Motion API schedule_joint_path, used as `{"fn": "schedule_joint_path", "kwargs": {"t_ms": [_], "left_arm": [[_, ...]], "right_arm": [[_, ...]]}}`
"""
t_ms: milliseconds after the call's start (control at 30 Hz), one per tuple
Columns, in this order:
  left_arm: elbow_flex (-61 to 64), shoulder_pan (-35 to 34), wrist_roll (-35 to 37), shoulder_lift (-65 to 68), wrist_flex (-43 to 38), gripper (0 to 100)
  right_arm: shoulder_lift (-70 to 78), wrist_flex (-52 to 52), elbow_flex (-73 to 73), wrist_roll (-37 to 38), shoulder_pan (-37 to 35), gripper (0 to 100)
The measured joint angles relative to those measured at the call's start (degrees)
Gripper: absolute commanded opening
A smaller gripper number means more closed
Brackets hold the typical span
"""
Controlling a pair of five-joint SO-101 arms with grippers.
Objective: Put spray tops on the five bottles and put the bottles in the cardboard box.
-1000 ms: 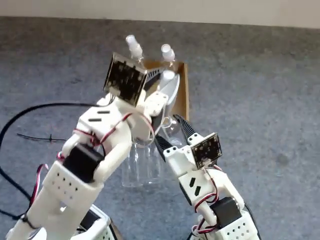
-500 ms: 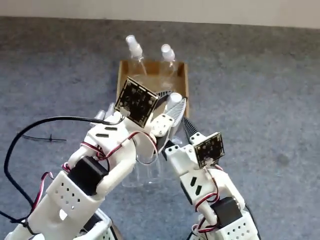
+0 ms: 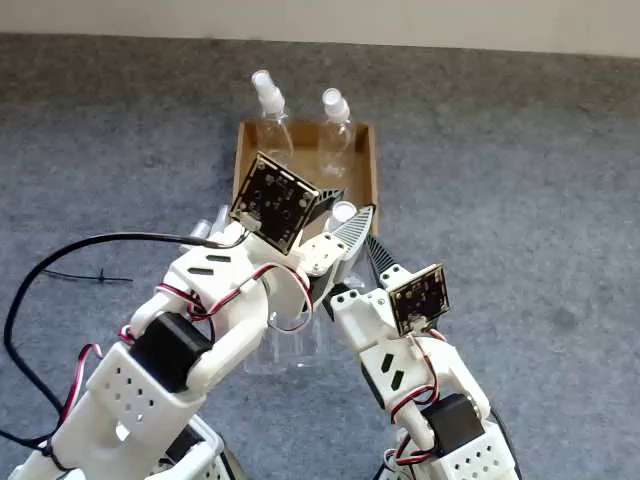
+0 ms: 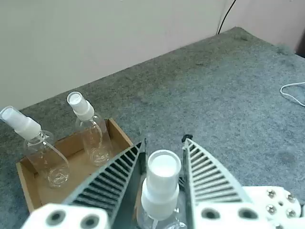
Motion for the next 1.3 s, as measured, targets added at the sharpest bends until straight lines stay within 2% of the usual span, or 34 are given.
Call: {"fn": "schedule_joint_path", "kwargs": {"t_ms": [300, 500, 800, 1067, 1300], "left_arm": [[-4.31, 0.00, 0.00, -0.18, 1.76, 12], [-4.48, -4.75, 0.00, -0.18, 1.76, 12], [0.79, -5.98, -3.52, -1.67, 1.49, 12], [1.76, -7.38, -3.78, -0.97, 1.76, 12], [1.67, -7.74, -3.96, -1.05, 1.76, 12]], "right_arm": [[0.00, 0.00, 0.00, 0.00, 0.00, 0.3], [0.00, 0.00, 0.00, 0.00, 0.00, 0.3], [0.18, 0.09, 0.09, 0.00, 0.00, 0.3], [0.09, 0.09, 0.00, -0.09, 3.60, 0.3], [0.09, 0.09, 0.00, -0.09, 3.78, 0.3]]}}
